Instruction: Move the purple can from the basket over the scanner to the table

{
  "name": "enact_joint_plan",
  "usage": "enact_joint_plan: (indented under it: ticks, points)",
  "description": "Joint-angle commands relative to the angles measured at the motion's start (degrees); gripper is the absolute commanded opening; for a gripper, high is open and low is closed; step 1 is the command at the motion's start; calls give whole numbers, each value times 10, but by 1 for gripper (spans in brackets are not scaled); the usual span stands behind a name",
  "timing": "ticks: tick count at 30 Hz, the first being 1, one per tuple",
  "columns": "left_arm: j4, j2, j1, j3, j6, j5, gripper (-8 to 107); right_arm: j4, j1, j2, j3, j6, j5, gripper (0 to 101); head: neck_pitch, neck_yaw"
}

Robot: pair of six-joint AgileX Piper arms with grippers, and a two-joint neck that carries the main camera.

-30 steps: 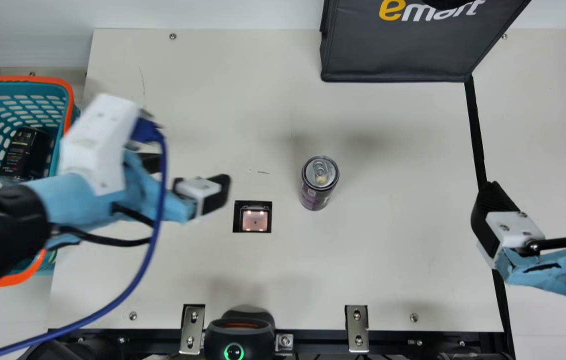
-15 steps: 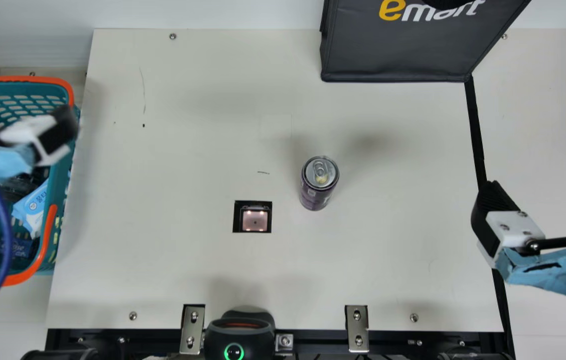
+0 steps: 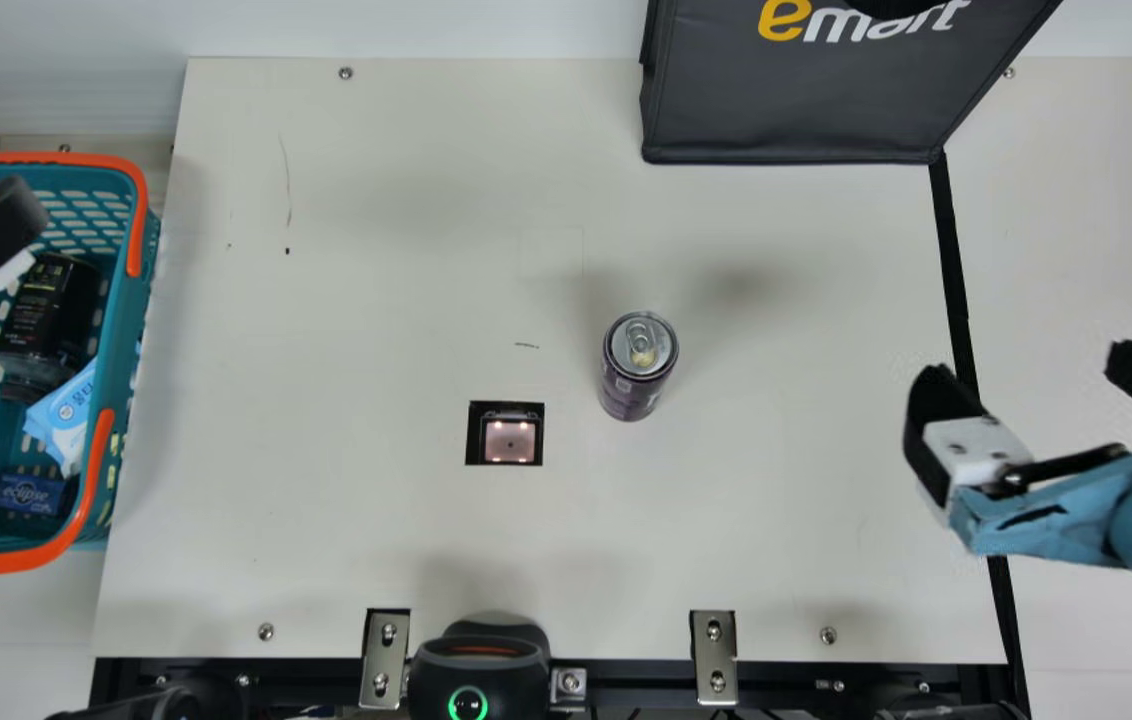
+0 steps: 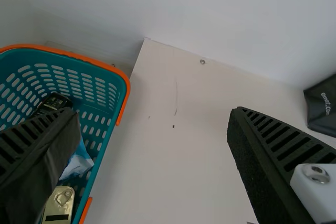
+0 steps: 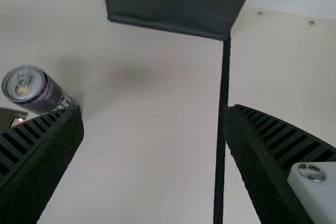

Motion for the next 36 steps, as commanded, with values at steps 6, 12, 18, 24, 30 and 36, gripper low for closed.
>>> enact_joint_plan:
  ticks: [6, 12, 18, 24, 30, 36]
  points:
    - [0, 0, 0, 0, 0, 0, 90, -7, 108, 29, 28, -54, -16, 95, -17, 1]
    - [0, 0, 0, 0, 0, 0, 90, -1, 171, 56, 44, -62, -41, 95, -17, 1]
    - [0, 0, 0, 0, 0, 0, 90, 4, 221, 100, 53, -24, -77, 95, -17, 1]
    - [0, 0, 0, 0, 0, 0, 90, 8, 259, 153, 45, 31, -111, 95, -17, 1]
    - [0, 0, 0, 0, 0, 0, 90, 8, 282, 200, 39, 70, -138, 95, -17, 1]
    - [0, 0, 0, 0, 0, 0, 90, -2, 297, 233, 40, 99, -161, 95, -17, 1]
